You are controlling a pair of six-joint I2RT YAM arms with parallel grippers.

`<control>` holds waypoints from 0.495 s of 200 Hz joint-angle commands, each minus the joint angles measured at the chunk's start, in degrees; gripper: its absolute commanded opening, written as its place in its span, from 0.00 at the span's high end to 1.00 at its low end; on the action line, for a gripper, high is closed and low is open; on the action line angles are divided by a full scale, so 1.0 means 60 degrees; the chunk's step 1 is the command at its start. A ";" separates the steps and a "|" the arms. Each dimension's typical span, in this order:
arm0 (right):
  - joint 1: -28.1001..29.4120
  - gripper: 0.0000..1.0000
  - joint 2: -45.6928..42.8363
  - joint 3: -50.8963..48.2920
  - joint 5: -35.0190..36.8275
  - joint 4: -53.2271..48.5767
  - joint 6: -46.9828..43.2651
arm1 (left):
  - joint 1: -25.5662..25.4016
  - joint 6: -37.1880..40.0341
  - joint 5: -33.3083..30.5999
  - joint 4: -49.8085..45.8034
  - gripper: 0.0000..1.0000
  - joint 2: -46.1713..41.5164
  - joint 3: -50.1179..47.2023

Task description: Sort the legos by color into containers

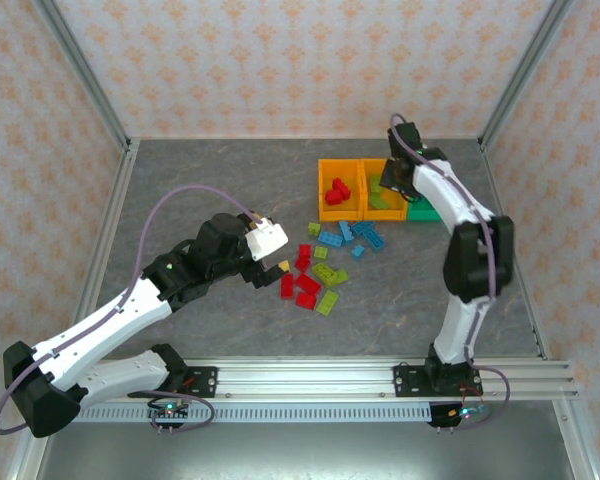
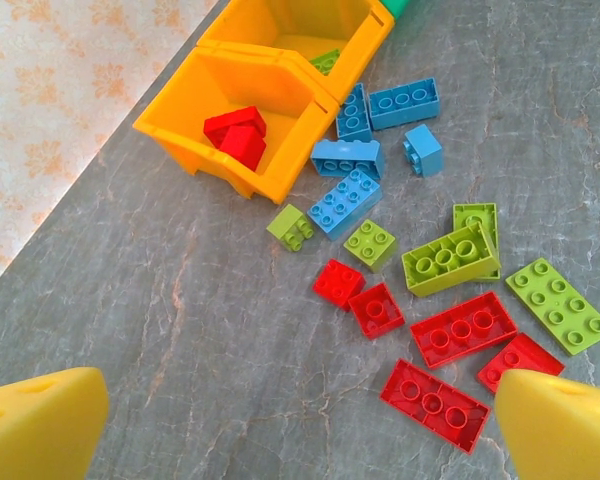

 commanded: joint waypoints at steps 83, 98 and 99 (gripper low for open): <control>0.1209 0.40 -0.1864 -0.4170 -0.1098 0.0813 -0.0751 | 0.0101 -0.0002 0.0398 -0.0234 0.00 0.0178 0.0438; 0.1213 0.34 -0.1008 -0.3732 -0.0497 0.0800 -0.0830 | 0.0090 0.0032 0.0301 -0.0264 0.00 0.0165 0.0438; 0.1213 0.33 -0.0956 -0.3708 -0.0456 0.0799 -0.0837 | 0.0090 0.0033 0.0302 -0.0264 0.00 0.0157 0.0445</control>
